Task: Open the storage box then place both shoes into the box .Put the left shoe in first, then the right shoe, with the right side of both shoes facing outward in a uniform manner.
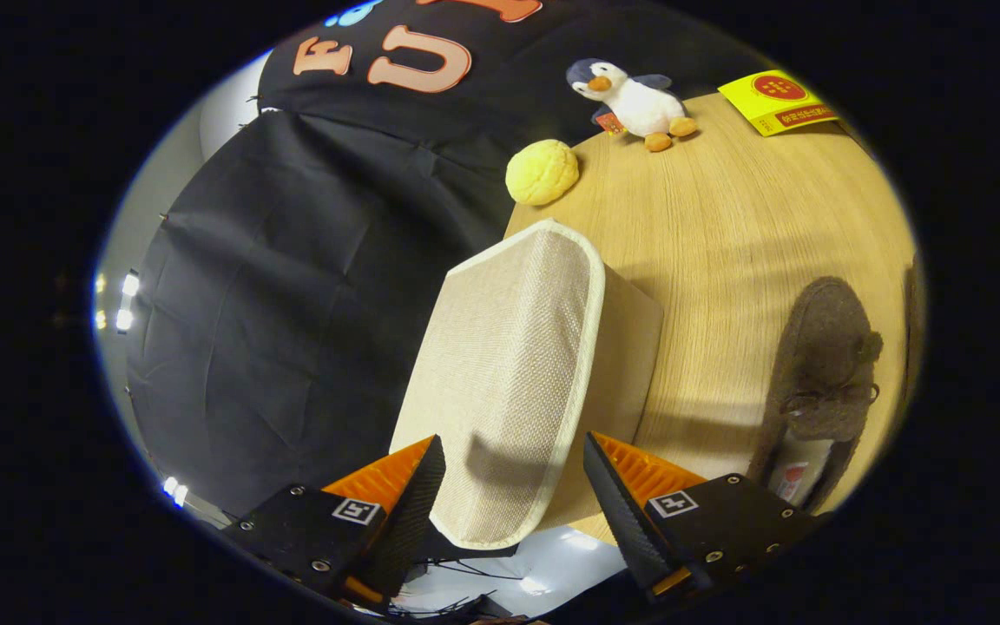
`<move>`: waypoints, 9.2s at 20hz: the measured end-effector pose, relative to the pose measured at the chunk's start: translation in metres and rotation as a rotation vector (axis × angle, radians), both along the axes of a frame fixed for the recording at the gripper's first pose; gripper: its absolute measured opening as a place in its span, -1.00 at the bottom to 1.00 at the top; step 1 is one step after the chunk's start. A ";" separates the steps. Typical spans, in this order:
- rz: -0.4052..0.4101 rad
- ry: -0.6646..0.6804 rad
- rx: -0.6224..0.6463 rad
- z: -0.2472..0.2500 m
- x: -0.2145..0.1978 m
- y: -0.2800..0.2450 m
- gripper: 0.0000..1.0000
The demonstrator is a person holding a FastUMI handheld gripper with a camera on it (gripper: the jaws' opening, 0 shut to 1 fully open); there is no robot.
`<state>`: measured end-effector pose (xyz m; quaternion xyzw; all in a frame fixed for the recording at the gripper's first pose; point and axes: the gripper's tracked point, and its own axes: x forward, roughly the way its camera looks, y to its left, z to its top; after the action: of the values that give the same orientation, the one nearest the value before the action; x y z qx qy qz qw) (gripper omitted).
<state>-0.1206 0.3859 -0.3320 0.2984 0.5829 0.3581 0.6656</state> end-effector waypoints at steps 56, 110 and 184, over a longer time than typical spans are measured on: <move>0.042 -0.235 -0.028 0.131 0.037 0.139 0.19; -0.265 -0.194 -0.657 -0.021 0.039 -0.163 -0.93; -0.199 -0.254 -0.780 -0.101 0.025 -0.340 0.31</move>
<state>-0.0959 0.0464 -0.4334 0.0325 0.5566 0.0782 0.8265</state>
